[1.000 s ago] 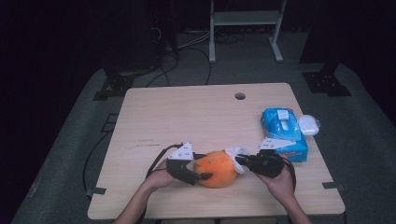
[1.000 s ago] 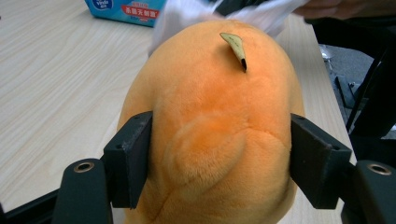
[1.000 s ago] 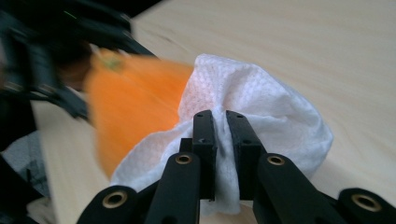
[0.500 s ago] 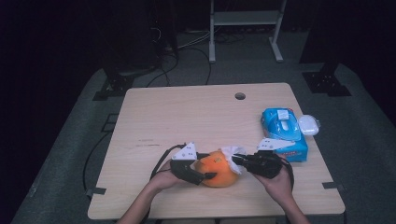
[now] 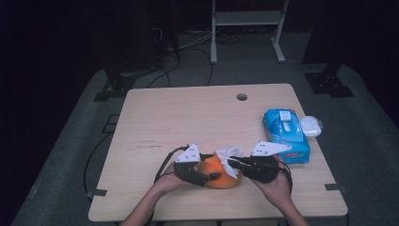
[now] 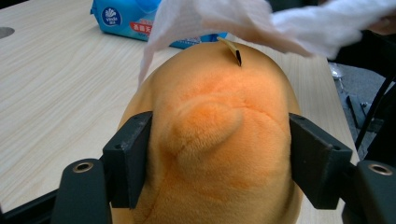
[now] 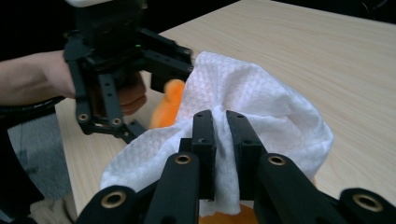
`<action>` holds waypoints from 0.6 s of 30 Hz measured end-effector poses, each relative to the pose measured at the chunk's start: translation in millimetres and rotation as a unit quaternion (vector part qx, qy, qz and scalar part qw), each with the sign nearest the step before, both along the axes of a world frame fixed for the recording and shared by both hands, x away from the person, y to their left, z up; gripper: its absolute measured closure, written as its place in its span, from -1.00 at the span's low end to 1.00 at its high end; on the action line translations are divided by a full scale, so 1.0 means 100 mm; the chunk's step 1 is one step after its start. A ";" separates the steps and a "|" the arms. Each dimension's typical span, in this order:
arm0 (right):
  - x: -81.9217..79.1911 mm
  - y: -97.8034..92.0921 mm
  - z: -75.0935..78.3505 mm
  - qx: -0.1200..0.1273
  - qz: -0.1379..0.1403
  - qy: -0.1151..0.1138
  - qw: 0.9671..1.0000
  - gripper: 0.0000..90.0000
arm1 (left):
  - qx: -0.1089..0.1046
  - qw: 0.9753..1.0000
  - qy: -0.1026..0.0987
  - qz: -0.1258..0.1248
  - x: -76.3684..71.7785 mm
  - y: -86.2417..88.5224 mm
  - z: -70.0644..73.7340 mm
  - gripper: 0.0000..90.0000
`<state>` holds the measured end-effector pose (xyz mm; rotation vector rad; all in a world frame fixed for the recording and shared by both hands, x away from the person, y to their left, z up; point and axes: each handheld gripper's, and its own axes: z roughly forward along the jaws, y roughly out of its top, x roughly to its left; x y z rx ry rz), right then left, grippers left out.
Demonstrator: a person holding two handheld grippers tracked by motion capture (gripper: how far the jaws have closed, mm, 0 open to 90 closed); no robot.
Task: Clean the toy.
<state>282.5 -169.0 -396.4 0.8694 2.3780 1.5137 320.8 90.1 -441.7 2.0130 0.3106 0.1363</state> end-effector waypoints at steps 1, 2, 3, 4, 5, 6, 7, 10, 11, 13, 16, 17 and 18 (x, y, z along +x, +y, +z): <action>0.01 0.03 -0.03 -0.012 0.001 -0.001 1.000 0.82 | 0.000 1.000 -0.001 0.000 0.00 0.00 0.00 -0.42; 0.02 0.04 -0.06 -0.017 0.002 0.000 1.000 0.82 | -0.001 1.000 -0.002 -0.002 0.00 0.00 0.00 -0.47; 0.04 0.03 -0.10 -0.020 0.001 0.003 1.000 0.82 | -0.006 1.000 -0.003 -0.001 0.00 0.00 0.00 -0.54; 0.06 0.00 -0.13 -0.020 -0.002 0.007 1.000 0.82 | -0.012 1.000 -0.001 -0.001 0.01 0.00 0.00 -0.59; 0.08 -0.04 -0.14 -0.015 -0.005 0.014 1.000 0.82 | -0.016 1.000 0.002 -0.002 0.01 -0.01 -0.01 -0.63; 0.09 -0.07 -0.14 -0.012 -0.011 0.018 1.000 0.82 | -0.017 1.000 0.003 -0.006 0.02 -0.01 -0.01 -0.68; 0.10 -0.10 -0.14 -0.014 -0.018 0.019 1.000 0.82 | -0.018 1.000 0.002 -0.008 0.02 -0.01 -0.03 -0.73; 0.11 -0.18 -0.18 -0.018 -0.028 0.028 0.999 0.82 | -0.022 1.000 0.001 -0.010 0.04 0.00 -0.05 -0.76; 0.11 -0.19 -0.19 -0.017 -0.029 0.032 0.999 0.82 | -0.024 1.000 0.003 -0.005 0.05 0.01 -0.04 -0.76; 0.13 -0.22 -0.20 -0.014 -0.031 0.037 0.999 0.82 | -0.028 1.000 0.005 0.004 0.06 0.02 -0.04 -0.79; 0.16 -0.23 -0.21 -0.013 -0.033 0.039 0.999 0.82 | -0.031 0.999 0.013 0.004 0.08 0.04 -0.05 -0.80; 0.16 -0.24 -0.21 -0.014 -0.034 0.039 0.999 0.82 | -0.030 0.999 0.012 0.005 0.08 0.04 -0.04 -0.80; 0.16 -0.24 -0.22 -0.013 -0.034 0.041 0.998 0.82 | -0.031 0.999 0.012 0.005 0.08 0.04 -0.04 -0.80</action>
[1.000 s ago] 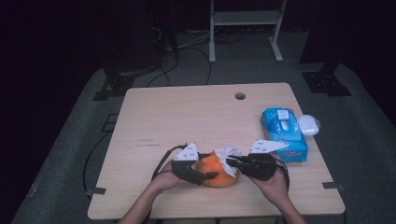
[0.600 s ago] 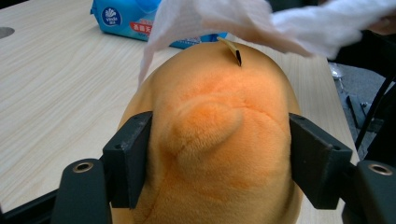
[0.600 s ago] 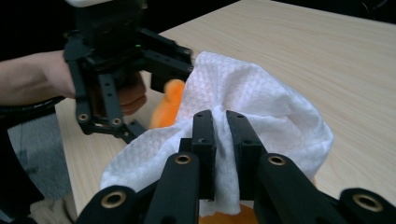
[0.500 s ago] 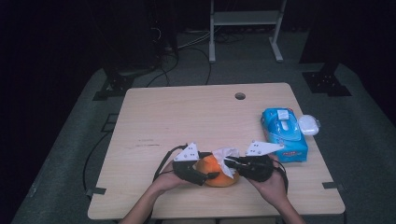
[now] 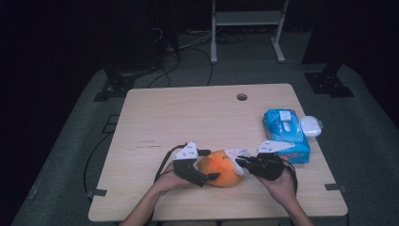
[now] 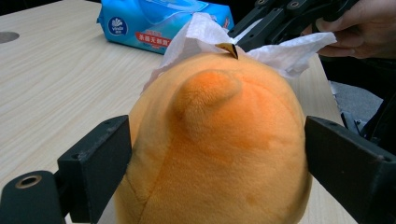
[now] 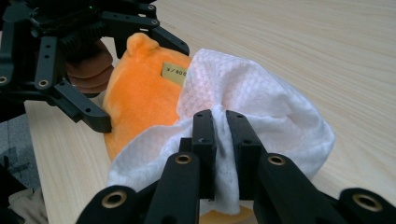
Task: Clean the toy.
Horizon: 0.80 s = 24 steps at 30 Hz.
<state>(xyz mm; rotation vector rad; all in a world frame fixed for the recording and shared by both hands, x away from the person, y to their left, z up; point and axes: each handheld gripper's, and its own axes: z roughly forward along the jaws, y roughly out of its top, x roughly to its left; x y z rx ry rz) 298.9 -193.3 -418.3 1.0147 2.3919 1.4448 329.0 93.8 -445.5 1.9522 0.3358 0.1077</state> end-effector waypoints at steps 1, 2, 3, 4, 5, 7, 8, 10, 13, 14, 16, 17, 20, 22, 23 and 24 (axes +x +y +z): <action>0.00 -0.01 -0.01 0.001 -0.002 0.002 1.000 0.82 | 0.000 1.000 -0.003 0.002 0.00 0.01 0.01 -0.80; 0.01 -0.02 -0.01 0.002 -0.004 0.004 1.000 0.82 | -0.001 1.000 -0.002 0.003 0.00 0.01 0.02 -0.80; 0.01 -0.03 -0.01 0.001 -0.005 0.003 1.000 0.82 | -0.004 1.000 0.000 0.003 0.00 0.03 0.02 -0.80; 0.01 -0.04 -0.02 0.001 -0.007 0.005 1.000 0.82 | -0.006 1.000 0.001 0.004 0.01 0.03 0.03 -0.81; 0.02 -0.05 -0.03 0.001 -0.007 0.004 1.000 0.82 | -0.007 1.000 0.003 0.007 0.01 0.04 0.03 -0.82; 0.03 -0.06 -0.04 0.002 -0.010 0.008 1.000 0.82 | -0.005 1.000 0.009 0.010 0.03 0.04 0.01 -0.83; 0.04 -0.07 -0.04 0.005 -0.010 0.010 1.000 0.82 | -0.005 1.000 0.016 0.009 0.03 0.04 0.00 -0.83; 0.06 -0.09 -0.05 0.008 -0.010 0.014 1.000 0.82 | -0.005 1.000 0.019 0.006 0.02 0.03 -0.02 -0.73; 0.07 -0.12 -0.07 0.012 -0.011 0.021 1.000 0.82 | 0.003 1.000 0.014 0.004 0.01 0.02 0.00 -0.62; 0.07 -0.13 -0.07 0.012 -0.013 0.022 1.000 0.82 | 0.004 1.000 0.012 0.005 0.00 0.02 0.00 -0.59; 0.08 -0.15 -0.08 0.012 -0.019 0.025 0.999 0.82 | 0.004 1.000 0.014 0.007 0.00 0.02 0.00 -0.54; 0.08 -0.16 -0.07 0.012 -0.022 0.026 0.999 0.82 | 0.003 1.000 0.014 0.009 -0.01 0.01 0.00 -0.52; 0.04 -0.15 0.03 0.015 -0.027 0.008 1.000 0.82 | 0.007 1.000 0.010 0.011 -0.02 -0.01 0.02 -0.49; -0.02 -0.09 0.14 0.027 -0.013 -0.010 1.000 0.82 | 0.010 1.000 0.003 0.010 -0.04 -0.04 0.03 -0.48; -0.06 -0.04 0.20 0.029 -0.005 -0.019 0.999 0.82 | 0.010 1.000 -0.001 0.011 -0.05 -0.05 0.04 -0.48; -0.09 0.01 0.25 0.028 0.004 -0.030 0.999 0.82 | 0.011 1.000 -0.003 0.011 -0.06 -0.07 0.04 -0.48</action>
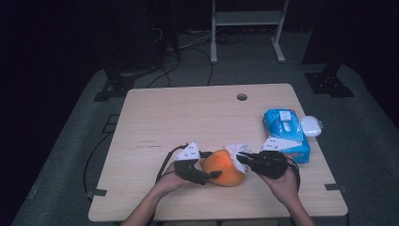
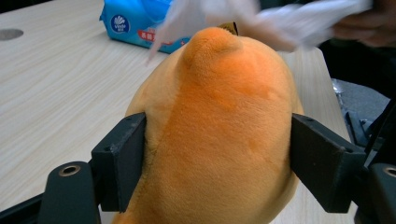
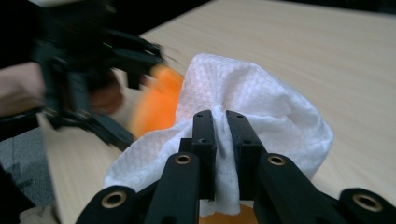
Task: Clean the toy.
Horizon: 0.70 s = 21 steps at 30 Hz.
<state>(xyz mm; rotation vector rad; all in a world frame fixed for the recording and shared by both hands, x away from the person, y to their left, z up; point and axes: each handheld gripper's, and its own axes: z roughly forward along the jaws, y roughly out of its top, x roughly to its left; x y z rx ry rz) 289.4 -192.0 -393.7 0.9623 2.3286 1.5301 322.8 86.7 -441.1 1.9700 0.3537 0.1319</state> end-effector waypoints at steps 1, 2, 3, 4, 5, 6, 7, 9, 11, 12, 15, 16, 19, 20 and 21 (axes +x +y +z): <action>-0.03 0.05 0.04 -0.001 0.008 -0.008 1.000 0.82 | 0.001 1.000 -0.004 0.000 -0.01 -0.01 0.01 -0.48; -0.05 0.11 0.07 -0.003 0.014 -0.014 1.000 0.82 | 0.002 1.000 -0.005 0.000 -0.02 -0.03 0.01 -0.48; -0.07 0.15 0.08 -0.010 0.018 -0.020 1.000 0.81 | 0.001 1.000 -0.007 0.000 -0.02 -0.04 0.02 -0.48; -0.08 0.18 0.08 -0.021 0.016 -0.026 0.999 0.81 | 0.001 1.000 -0.009 -0.001 -0.03 -0.04 0.02 -0.49; -0.07 0.20 0.05 -0.031 0.012 -0.026 0.999 0.81 | 0.001 1.000 -0.009 -0.002 -0.03 -0.04 0.01 -0.51; -0.06 0.20 0.01 -0.034 0.011 -0.019 0.999 0.82 | 0.005 1.000 -0.010 -0.005 -0.03 -0.04 0.01 -0.54; -0.04 0.18 -0.03 -0.032 0.011 -0.011 0.999 0.82 | 0.004 1.000 -0.008 -0.004 -0.02 -0.04 0.01 -0.60; -0.01 0.13 -0.08 -0.033 0.006 -0.001 0.999 0.82 | 0.000 1.000 -0.003 -0.002 0.00 -0.04 0.01 -0.69; -0.01 0.09 -0.09 -0.033 0.005 0.003 0.999 0.82 | -0.003 1.000 0.008 0.003 0.02 -0.05 -0.02 -0.80; -0.01 0.09 -0.09 -0.034 0.006 0.002 0.999 0.82 | -0.006 1.000 0.013 0.002 0.03 -0.06 -0.03 -0.81; -0.01 0.07 -0.10 -0.034 0.003 0.004 0.999 0.82 | -0.004 1.000 0.012 -0.008 0.02 -0.06 -0.02 -0.72; 0.00 0.06 -0.10 -0.033 0.003 0.005 0.999 0.82 | 0.000 1.000 0.009 -0.013 0.01 -0.05 0.00 -0.67; 0.01 0.02 -0.11 -0.033 -0.001 0.008 0.999 0.82 | 0.005 0.999 0.009 -0.038 -0.02 -0.02 0.03 -0.56; 0.01 0.00 -0.11 -0.035 -0.005 0.008 0.999 0.82 | 0.001 0.999 0.010 -0.045 -0.02 0.00 0.03 -0.54; 0.01 -0.03 -0.11 -0.034 -0.009 0.010 0.999 0.82 | -0.003 0.999 0.009 -0.049 -0.02 0.02 0.02 -0.55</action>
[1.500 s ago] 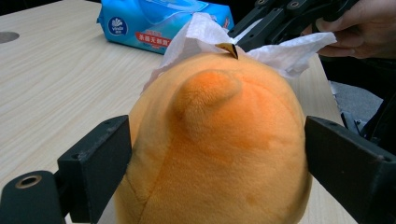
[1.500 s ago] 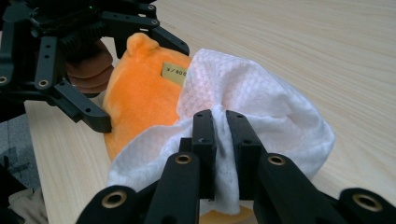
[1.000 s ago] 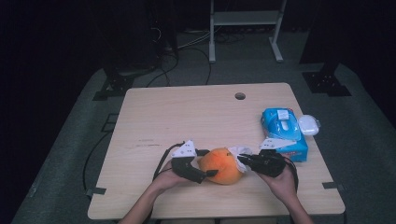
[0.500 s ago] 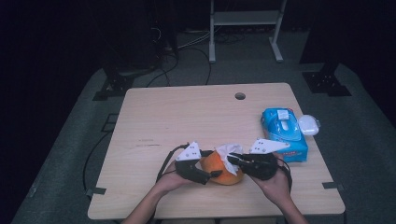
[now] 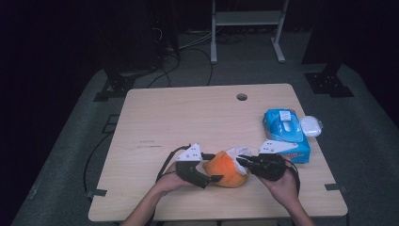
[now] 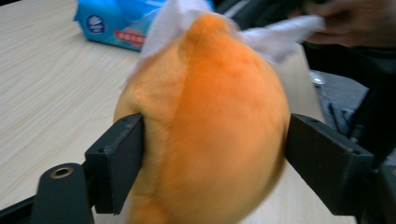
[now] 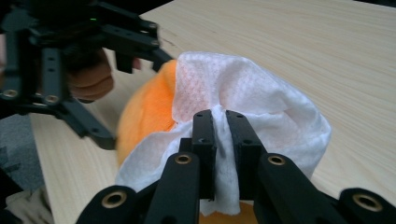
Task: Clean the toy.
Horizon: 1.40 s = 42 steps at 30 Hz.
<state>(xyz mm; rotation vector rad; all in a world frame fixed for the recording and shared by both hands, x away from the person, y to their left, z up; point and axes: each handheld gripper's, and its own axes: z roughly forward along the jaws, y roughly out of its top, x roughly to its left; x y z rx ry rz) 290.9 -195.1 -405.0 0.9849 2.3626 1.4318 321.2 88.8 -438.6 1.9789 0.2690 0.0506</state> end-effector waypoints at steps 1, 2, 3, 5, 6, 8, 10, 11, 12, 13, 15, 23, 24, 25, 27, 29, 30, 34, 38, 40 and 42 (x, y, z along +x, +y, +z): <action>0.01 -0.03 -0.01 0.001 -0.005 0.002 1.000 0.82 | 0.002 1.000 0.001 0.004 0.01 0.00 0.00 -0.58; 0.01 -0.04 -0.01 0.004 -0.006 0.004 1.000 0.82 | 0.010 1.000 0.006 0.013 0.02 -0.01 -0.02 -0.65; 0.02 -0.06 -0.02 0.006 -0.008 0.007 1.000 0.82 | 0.024 0.999 0.013 0.023 0.04 -0.04 -0.04 -0.79; 0.02 -0.06 -0.01 0.006 -0.007 0.008 1.000 0.82 | 0.034 0.999 0.030 0.027 0.07 -0.07 -0.11 -0.87; 0.02 -0.05 -0.01 0.004 -0.005 0.007 1.000 0.82 | 0.034 0.998 0.043 0.024 0.09 -0.09 -0.14 -0.88; 0.02 -0.04 -0.02 0.004 -0.004 0.008 1.000 0.82 | 0.032 0.999 0.038 0.018 0.08 -0.09 -0.13 -0.77; 0.02 -0.05 -0.01 0.006 -0.005 0.007 1.000 0.82 | 0.034 0.999 0.026 0.021 0.05 -0.07 -0.05 -0.52; 0.02 -0.06 -0.01 0.011 -0.008 0.006 1.000 0.82 | 0.036 0.999 0.022 0.022 0.03 -0.06 0.00 -0.44; 0.02 -0.07 0.00 0.016 -0.009 0.003 1.000 0.82 | 0.033 0.999 0.020 0.021 0.01 -0.05 0.05 -0.38; 0.02 -0.08 0.01 0.023 -0.012 0.003 1.000 0.82 | 0.032 0.999 0.015 0.019 -0.01 -0.04 0.11 -0.34; 0.00 -0.10 0.02 0.033 -0.012 0.006 0.999 0.82 | 0.026 0.999 0.009 0.017 -0.03 0.00 0.22 -0.31; 0.08 -0.01 -0.15 0.037 -0.006 0.044 0.998 0.82 | -0.005 0.999 0.008 0.036 0.00 0.13 0.23 -0.31; 0.08 -0.02 -0.13 0.039 -0.009 0.039 0.998 0.82 | -0.002 0.999 0.008 0.037 0.01 0.14 0.23 -0.31; 0.07 -0.04 -0.10 0.052 -0.009 0.034 0.998 0.82 | -0.003 0.999 0.010 0.040 0.01 0.13 0.23 -0.31; 0.04 -0.04 -0.02 0.069 -0.006 0.024 0.997 0.82 | -0.001 0.999 0.007 0.042 0.00 0.10 0.22 -0.31; -0.01 -0.01 0.06 0.074 0.003 0.009 0.997 0.82 | 0.000 0.999 0.001 0.045 -0.01 0.05 0.21 -0.33; -0.03 0.02 0.09 0.082 0.014 0.004 0.997 0.82 | -0.002 0.999 0.002 0.045 -0.02 0.03 0.20 -0.33; -0.06 0.08 0.11 0.061 0.020 -0.009 0.998 0.82 | 0.003 0.999 -0.007 0.035 -0.05 -0.01 0.20 -0.34; 0.00 -0.02 0.03 0.062 0.003 0.005 0.998 0.82 | -0.009 1.000 -0.001 0.010 -0.06 -0.02 0.17 -0.43; 0.00 -0.04 0.02 0.052 -0.006 0.002 0.999 0.83 | -0.005 1.000 -0.010 0.008 -0.07 -0.05 0.14 -0.47; 0.00 -0.03 0.03 0.058 -0.006 0.004 0.998 0.83 | 0.005 1.000 -0.019 0.010 -0.09 -0.08 0.13 -0.42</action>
